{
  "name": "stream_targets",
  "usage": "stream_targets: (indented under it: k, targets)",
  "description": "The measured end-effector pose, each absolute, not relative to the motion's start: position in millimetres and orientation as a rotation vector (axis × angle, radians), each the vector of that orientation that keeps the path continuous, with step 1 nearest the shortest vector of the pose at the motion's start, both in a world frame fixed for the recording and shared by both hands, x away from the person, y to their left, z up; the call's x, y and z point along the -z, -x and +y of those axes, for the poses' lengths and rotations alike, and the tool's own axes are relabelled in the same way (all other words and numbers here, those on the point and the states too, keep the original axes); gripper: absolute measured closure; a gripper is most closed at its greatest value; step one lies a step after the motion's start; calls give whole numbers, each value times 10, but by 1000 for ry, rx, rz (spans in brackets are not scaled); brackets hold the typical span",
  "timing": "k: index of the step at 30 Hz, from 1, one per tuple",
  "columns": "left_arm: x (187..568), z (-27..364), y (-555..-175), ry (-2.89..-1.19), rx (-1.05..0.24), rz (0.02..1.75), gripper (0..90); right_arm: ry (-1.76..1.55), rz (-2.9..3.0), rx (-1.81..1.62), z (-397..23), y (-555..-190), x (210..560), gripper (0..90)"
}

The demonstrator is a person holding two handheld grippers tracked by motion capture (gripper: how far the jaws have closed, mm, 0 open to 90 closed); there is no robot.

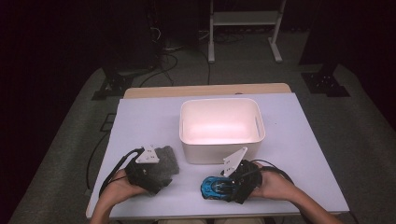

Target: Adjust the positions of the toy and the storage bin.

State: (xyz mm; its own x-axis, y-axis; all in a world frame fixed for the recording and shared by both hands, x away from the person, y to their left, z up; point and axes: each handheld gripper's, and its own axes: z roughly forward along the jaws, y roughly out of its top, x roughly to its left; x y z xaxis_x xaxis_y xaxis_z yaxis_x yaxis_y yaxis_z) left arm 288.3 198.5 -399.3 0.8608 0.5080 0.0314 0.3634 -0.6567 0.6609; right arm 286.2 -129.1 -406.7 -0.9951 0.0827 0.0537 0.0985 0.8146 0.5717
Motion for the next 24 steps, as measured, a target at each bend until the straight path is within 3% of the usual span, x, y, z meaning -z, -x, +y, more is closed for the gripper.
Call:
stream_targets:
  k: [24]
  targets:
    - [4005, 1983, -2878, -2366, -273, 626, 88, 169, -3009, 864, -1248, -2914, 4345, 159]
